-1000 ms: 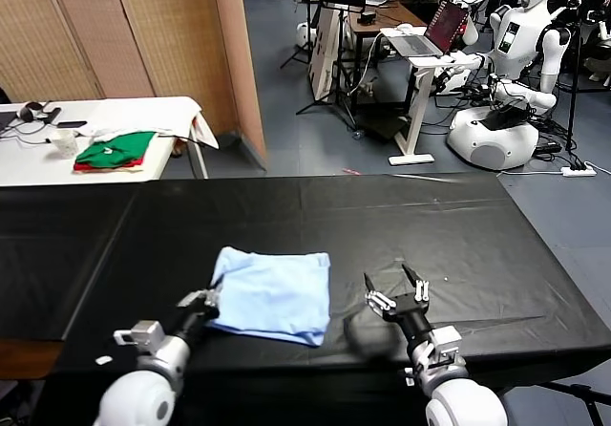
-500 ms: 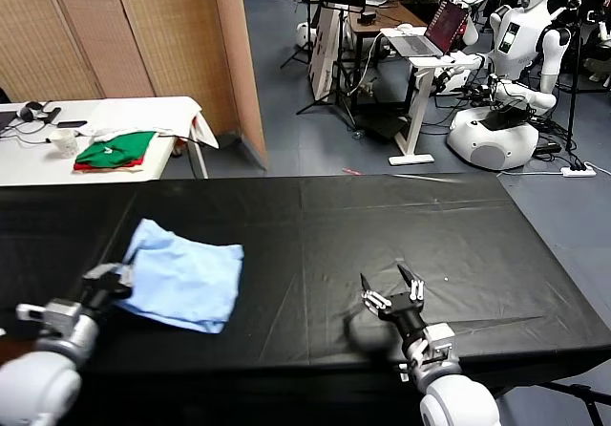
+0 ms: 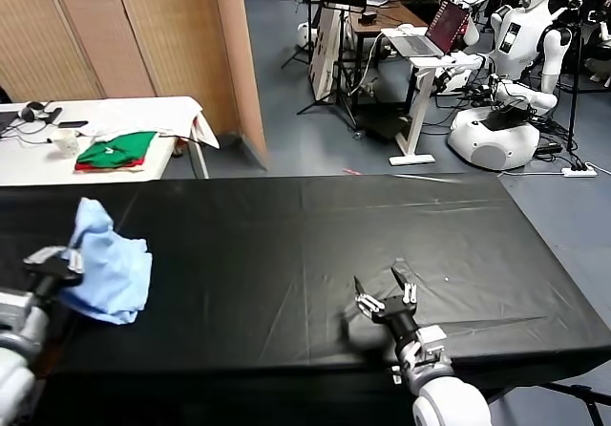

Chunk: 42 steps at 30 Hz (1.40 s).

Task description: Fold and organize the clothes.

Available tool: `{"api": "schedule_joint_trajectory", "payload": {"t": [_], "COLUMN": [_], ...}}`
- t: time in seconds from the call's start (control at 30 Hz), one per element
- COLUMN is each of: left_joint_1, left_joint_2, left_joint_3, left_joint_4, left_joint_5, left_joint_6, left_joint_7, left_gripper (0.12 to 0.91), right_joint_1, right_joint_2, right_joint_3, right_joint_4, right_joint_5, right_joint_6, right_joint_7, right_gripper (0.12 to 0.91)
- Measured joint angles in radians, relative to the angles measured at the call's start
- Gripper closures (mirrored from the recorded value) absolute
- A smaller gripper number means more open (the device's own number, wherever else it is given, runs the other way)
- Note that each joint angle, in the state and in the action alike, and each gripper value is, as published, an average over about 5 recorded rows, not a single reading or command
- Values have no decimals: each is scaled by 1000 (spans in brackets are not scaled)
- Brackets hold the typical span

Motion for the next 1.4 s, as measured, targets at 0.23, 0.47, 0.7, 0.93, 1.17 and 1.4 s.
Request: {"api": "schedule_joint_trajectory", "payload": {"t": [0.23,0.47,0.7,0.93,1.17,1.4], "left_joint_1": [-177,-293,-310,-294,-311,-288], "left_joint_2": [-166,-296,-382,-390,-350,-336], "left_joint_3": [301,520,632,668,617,575], "left_joint_4": [-40,27,75,50,38,30], "left_joint_5": [-17,27,90,159,204,245], "left_joint_6": [41,43,37,-18,-83,-122], "left_joint_7": [-43,-57,-38,16,15,11], "left_gripper": [851,851,735,295,126,123], "right_joint_1": [-26,-17,33,98,165,213], "right_joint_2": [9,3,-17,-21,10,53], "right_joint_3": [11,6,-36,-106,-203,-282], "right_joint_4": [21,23,18,-10,-67,-155], "right_joint_5": [-13,-2,134,333,448,483], "right_joint_6": [1,-9,-80,-171,-206,-211], "right_joint_7": [0,0,5,41,68,81], "right_gripper": [118,118,118,118,118,119]}}
